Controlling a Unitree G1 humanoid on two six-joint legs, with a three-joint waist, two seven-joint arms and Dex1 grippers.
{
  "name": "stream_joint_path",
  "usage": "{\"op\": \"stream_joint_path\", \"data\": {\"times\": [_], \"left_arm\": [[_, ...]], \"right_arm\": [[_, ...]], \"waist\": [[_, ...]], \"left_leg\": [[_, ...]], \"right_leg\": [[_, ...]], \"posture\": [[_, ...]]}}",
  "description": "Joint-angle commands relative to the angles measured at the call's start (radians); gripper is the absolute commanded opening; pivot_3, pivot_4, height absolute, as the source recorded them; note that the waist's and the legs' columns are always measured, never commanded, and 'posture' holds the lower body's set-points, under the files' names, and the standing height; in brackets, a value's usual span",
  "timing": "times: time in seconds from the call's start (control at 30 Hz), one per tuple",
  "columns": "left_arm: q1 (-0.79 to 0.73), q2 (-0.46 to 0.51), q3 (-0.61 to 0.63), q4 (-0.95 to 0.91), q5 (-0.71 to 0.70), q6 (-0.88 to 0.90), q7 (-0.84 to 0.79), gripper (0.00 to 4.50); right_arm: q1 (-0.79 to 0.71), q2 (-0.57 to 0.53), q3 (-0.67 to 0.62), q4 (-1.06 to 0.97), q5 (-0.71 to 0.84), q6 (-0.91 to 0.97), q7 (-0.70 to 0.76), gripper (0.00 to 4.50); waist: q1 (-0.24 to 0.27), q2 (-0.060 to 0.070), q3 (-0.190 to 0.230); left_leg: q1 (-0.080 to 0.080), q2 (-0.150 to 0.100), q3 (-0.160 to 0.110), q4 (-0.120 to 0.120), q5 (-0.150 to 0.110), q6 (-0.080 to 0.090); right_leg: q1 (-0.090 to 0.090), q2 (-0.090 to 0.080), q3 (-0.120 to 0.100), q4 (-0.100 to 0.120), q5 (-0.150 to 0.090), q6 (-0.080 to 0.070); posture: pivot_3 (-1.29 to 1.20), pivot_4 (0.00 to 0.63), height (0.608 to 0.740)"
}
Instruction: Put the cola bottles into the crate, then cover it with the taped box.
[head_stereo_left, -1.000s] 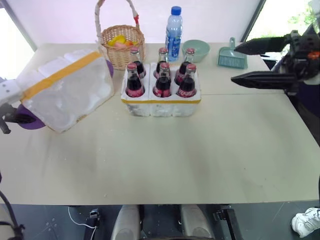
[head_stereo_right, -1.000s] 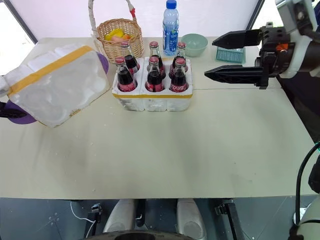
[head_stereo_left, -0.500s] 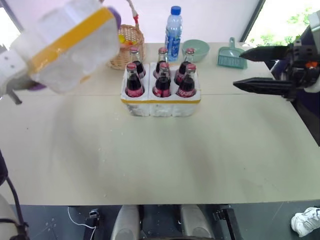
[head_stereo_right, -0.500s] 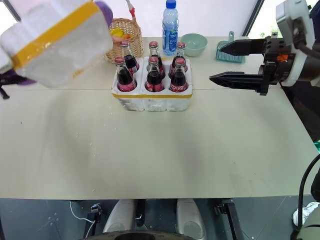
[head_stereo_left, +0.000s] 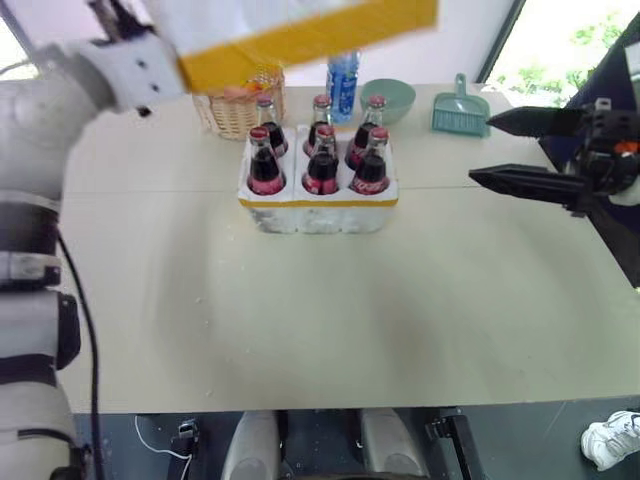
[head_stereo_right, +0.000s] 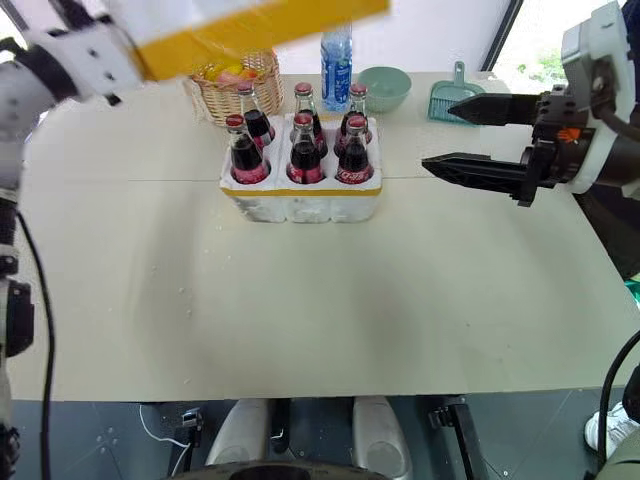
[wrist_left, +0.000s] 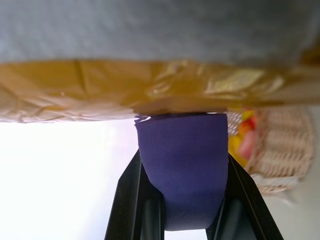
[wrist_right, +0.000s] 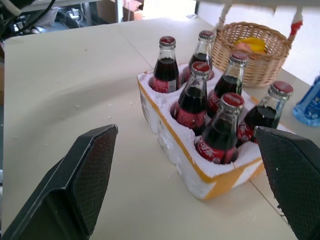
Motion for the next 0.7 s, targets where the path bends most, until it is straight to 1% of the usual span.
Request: {"op": "stream_joint_path", "data": {"times": [0.03,0.13,0.27,0.43,0.67,0.7], "left_arm": [[0.074,-0.015,-0.007,-0.142,0.097,0.092,0.064,0.37],[0.136,-0.019,-0.058,-0.209,0.265,0.135,0.161,0.37],[0.172,-0.047,-0.077,-0.261,0.362,0.173,0.248,0.37],[0.223,-0.041,-0.093,-0.306,0.425,0.146,0.306,0.37],[0.278,-0.010,-0.095,-0.291,0.460,0.083,0.380,0.37],[0.296,-0.001,-0.091,-0.300,0.450,0.064,0.382,1.17]], "right_arm": [[0.002,0.006,-0.065,-0.037,0.049,0.011,-0.040,4.50],[0.004,0.017,-0.076,-0.034,0.069,0.018,-0.074,4.50],[0.001,0.020,-0.082,-0.033,0.093,0.025,-0.098,4.50],[0.003,0.014,-0.075,-0.038,0.101,0.017,-0.104,4.50],[0.051,-0.011,-0.058,-0.044,0.068,-0.023,-0.068,4.50],[0.057,-0.011,-0.056,-0.041,0.062,-0.028,-0.065,4.50]], "waist": [[0.000,0.000,0.000],[0.005,0.000,0.000],[0.011,0.000,0.000],[0.010,0.000,0.000],[0.009,0.000,0.000],[0.009,0.000,-0.001]], "left_leg": [[0.000,0.000,0.000,0.000,0.000,0.000],[0.002,0.000,-0.001,0.000,0.000,0.000],[0.003,-0.001,-0.002,0.001,0.000,0.000],[0.001,-0.001,-0.003,0.001,0.000,0.000],[0.002,-0.001,-0.003,0.000,0.000,0.000],[0.002,-0.001,-0.003,0.000,0.000,0.000]], "right_leg": [[0.000,0.000,0.000,0.000,0.000,0.000],[0.002,0.000,0.000,0.000,0.000,0.000],[0.005,0.000,0.000,-0.001,0.000,0.000],[0.005,0.000,-0.001,-0.002,0.000,0.000],[0.005,-0.001,-0.001,-0.002,0.000,0.000],[0.005,-0.001,-0.001,-0.002,0.000,0.000]], "posture": [[0.00,0.150,0.740],[0.00,0.150,0.740],[0.00,0.150,0.740],[0.00,0.150,0.740],[0.00,0.150,0.740],[0.00,0.150,0.740]]}}
